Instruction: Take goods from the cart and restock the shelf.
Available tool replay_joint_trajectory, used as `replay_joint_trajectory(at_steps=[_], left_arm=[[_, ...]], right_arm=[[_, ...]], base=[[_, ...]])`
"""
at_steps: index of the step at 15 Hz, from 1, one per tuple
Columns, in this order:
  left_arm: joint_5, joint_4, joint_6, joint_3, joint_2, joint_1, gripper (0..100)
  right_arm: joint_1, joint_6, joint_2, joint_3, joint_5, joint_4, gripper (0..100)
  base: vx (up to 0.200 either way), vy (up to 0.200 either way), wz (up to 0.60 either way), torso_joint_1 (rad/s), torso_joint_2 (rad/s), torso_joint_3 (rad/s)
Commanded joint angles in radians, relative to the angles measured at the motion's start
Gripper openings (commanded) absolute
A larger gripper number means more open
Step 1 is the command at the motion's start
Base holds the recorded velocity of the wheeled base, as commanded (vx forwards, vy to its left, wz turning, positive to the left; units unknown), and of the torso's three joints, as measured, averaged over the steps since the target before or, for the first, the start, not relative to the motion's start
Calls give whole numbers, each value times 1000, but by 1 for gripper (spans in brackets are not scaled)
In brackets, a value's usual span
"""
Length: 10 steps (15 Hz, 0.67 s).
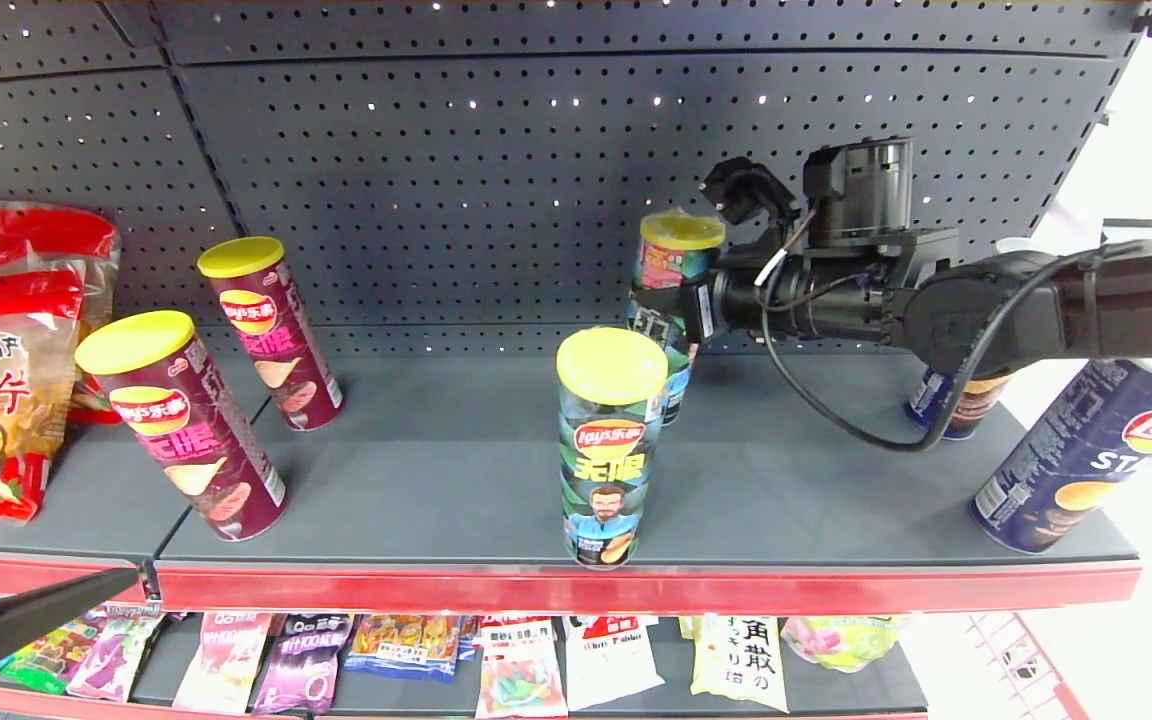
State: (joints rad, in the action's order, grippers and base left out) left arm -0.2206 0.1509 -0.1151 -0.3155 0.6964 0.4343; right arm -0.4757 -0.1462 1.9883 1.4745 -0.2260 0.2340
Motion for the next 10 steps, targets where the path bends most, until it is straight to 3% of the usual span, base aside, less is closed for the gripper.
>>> replay_joint_trajectory(at_steps=[1,10], left_arm=[[0,-5,0,0,-5,0,100],[0,-24,5,0,-11,0,100]], right_arm=[[-15,-1,15,0,0,1,0],[-44,-1,49,-6,10,31,0]], base=[[0,0,0,0,0,0],[0,0,0,0,0,0]])
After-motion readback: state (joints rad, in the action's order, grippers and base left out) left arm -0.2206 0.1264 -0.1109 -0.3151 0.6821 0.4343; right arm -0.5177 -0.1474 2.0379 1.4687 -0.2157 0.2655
